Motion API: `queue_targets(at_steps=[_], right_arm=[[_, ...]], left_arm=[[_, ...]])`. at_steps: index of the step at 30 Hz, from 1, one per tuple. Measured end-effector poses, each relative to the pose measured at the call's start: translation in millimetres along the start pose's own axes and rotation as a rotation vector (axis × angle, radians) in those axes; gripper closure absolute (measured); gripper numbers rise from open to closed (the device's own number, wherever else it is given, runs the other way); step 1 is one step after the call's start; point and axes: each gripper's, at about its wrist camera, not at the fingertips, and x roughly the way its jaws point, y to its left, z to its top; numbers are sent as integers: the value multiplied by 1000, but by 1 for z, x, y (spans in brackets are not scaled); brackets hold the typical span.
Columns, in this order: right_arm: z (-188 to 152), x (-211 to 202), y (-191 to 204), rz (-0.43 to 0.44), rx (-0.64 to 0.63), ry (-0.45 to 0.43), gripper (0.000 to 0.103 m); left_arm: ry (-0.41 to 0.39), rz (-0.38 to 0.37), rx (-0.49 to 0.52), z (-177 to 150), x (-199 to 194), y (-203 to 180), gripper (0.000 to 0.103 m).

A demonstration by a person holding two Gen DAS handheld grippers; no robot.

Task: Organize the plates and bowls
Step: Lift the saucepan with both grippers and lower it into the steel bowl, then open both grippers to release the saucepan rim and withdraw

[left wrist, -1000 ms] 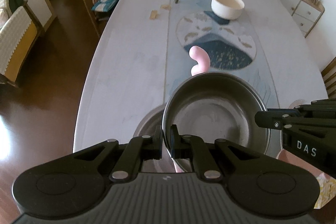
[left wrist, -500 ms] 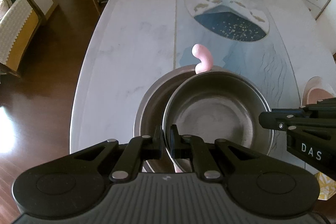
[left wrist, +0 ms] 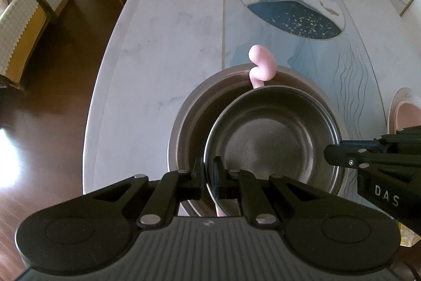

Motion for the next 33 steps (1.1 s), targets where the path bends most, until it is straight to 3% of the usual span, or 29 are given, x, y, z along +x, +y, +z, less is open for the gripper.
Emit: queue_targets(at_steps=[10,21,26,33], right_arm=[[6,2,-4,18,19,11,91],[13,-16,-2,35,-7,-35,80],[18,-33,-3,60,-21,-67,72],[28,-60,-11,84,-32,-129,68]], left_arm=[[-17,-25,9,-1,-2,4,97],[-131,-8,44,4,-32,3,97],[-174,-27,43,14,-49,3,96],[-228,-45,42,29,-63,-2,93]])
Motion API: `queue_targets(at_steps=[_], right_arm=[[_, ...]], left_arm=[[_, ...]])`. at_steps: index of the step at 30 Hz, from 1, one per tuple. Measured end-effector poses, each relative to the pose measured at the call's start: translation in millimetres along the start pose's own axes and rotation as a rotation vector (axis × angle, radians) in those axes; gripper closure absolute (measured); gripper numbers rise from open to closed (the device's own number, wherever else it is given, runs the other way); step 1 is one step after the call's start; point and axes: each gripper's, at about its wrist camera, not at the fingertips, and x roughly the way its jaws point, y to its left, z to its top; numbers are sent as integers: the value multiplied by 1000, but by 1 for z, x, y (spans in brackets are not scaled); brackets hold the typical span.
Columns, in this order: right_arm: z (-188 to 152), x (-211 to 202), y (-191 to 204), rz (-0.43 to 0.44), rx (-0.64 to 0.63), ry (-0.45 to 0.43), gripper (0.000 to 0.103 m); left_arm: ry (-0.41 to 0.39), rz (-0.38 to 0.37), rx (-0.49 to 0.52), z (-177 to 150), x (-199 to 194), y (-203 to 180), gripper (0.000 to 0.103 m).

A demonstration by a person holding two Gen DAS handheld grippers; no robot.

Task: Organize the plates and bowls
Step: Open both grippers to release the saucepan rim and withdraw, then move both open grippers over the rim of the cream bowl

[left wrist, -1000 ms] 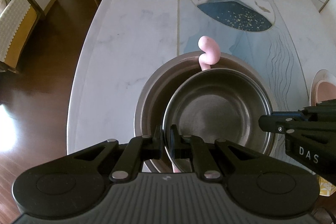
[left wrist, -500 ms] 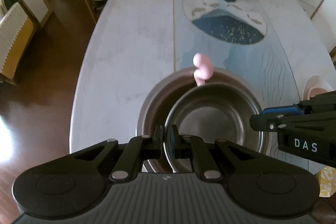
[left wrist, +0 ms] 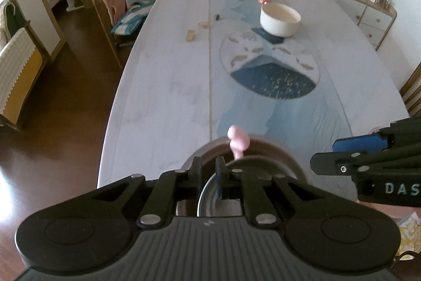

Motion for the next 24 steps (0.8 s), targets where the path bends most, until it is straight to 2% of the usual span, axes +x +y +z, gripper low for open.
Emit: queue_targets(at_steps=[7,18,21,22,23,24], right_arm=[[17,-25,-16,-16,-12,-81,56],[55,-62,-61,-38,2,-194,42],[68,-70,-76,-49,8,-226,39],[72,-72,-81,-54,8,-237,38],[78,-75,-86,-58,8,-247,37],[82,-77,-91,-60,9,-254,36]], left_arm=[[-63,-9,-3,26,-12,-9,93],[-167,-28,35,84,-24,-34,92],[-190,-37,50,103,-22,-44,79],[-199,-41,54,107,-22,-47,67],[-214,-42,59,114,-22,-51,50],[-234,-38,62,120,-21,-55,43]])
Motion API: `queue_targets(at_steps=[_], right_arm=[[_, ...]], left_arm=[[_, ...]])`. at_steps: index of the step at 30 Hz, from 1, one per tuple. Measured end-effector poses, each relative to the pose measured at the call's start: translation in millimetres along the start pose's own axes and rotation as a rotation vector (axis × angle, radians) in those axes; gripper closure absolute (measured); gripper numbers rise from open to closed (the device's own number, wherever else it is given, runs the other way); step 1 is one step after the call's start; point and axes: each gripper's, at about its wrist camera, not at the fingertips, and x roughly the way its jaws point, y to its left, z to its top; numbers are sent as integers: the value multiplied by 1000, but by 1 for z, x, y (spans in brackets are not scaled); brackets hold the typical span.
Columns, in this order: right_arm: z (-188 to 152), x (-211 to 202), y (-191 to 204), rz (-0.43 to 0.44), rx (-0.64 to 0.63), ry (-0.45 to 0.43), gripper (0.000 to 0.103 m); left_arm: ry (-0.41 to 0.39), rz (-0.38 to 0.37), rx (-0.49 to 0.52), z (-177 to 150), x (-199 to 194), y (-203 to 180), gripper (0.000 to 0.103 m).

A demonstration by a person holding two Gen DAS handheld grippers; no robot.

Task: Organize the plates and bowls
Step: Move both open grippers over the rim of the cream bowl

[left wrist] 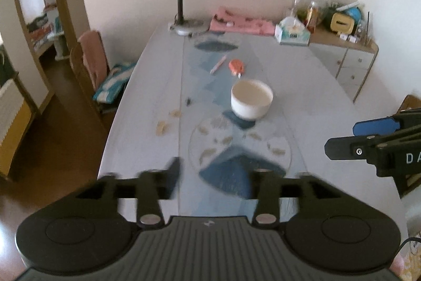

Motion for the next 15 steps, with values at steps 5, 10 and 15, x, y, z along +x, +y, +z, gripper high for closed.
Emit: queue_targets(at_steps=[5,10,15], right_arm=[[25,5,-28,-19,1,-34,28],[45,20,-53,-42,-12,-49,16],[62,49,-80,-69,-2,-22,12]], left_arm=[[-19,-5,5,29,20,-14,36],[-8,-12,-13,55,52,-24,26],[19,-14,-32,76,92,-31,26]])
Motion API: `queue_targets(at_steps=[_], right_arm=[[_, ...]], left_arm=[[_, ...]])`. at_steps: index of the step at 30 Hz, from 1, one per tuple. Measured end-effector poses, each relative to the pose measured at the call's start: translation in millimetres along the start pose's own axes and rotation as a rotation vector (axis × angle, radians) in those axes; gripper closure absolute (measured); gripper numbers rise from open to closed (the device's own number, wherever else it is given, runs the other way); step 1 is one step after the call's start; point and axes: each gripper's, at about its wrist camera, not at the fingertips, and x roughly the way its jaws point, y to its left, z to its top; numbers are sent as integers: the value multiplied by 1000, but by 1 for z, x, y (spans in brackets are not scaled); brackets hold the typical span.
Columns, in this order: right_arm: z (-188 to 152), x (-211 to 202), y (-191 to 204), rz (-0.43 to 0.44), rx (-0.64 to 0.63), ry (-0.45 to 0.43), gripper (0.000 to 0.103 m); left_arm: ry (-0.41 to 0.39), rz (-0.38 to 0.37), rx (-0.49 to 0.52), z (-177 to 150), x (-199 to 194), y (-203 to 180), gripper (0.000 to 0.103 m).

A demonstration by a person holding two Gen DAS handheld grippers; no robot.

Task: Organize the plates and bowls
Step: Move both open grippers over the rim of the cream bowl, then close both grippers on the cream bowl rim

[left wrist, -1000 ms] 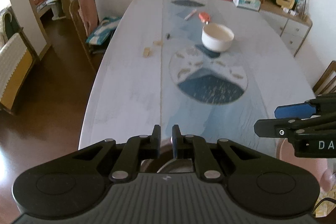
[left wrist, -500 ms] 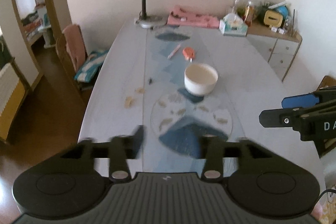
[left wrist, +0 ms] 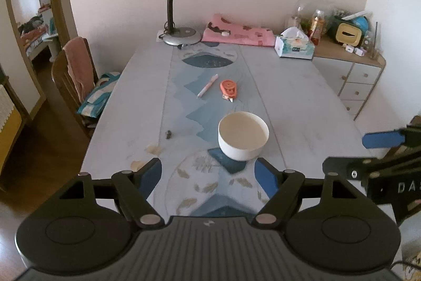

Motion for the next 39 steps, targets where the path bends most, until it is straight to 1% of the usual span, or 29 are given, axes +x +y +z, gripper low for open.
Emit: queue_targets(at_steps=[1,4,9,12,17,20,24,27,30,32,35,36,38,39], right_arm=[[3,7,-5,-6,7,10,9],[12,30,-19,-23,21,32,9],[24,63,-38,-52,22,51,7],[31,83,-46,-63,25,64,7],[42,114,-58,-65,28,87,7],[46,137,-65,-83,27,100,7],[50,168,-79,-78,76,133,8],[52,188,-86,-81,98,153,11],[52,206,-91,-92,105,174,18],[52,217,-94,-97,120,188,25],[53,231,-96,-99,128,206,32],[53,233,-96,-100,130,208,33],[53,238,-96,-94,130,214,44],[53,241,-95,-91,131,218,47]], left_arm=[[9,2,-7,4,9,-1,26],[38,1,-15,15,37,-4,26],[72,30,-21,31,85,-9,26],[97,35,-20,37,110,-12,26],[140,42,-12,44,148,-17,26],[162,55,-25,47,171,-16,26],[188,61,-34,47,199,-16,26],[208,73,-38,47,220,-17,26],[225,79,-52,47,236,-16,26],[233,79,-43,46,245,-16,26],[241,90,-34,45,256,-17,27],[242,91,-37,44,259,-17,29],[257,84,-43,43,265,-17,42],[262,80,-46,43,267,-17,45]])
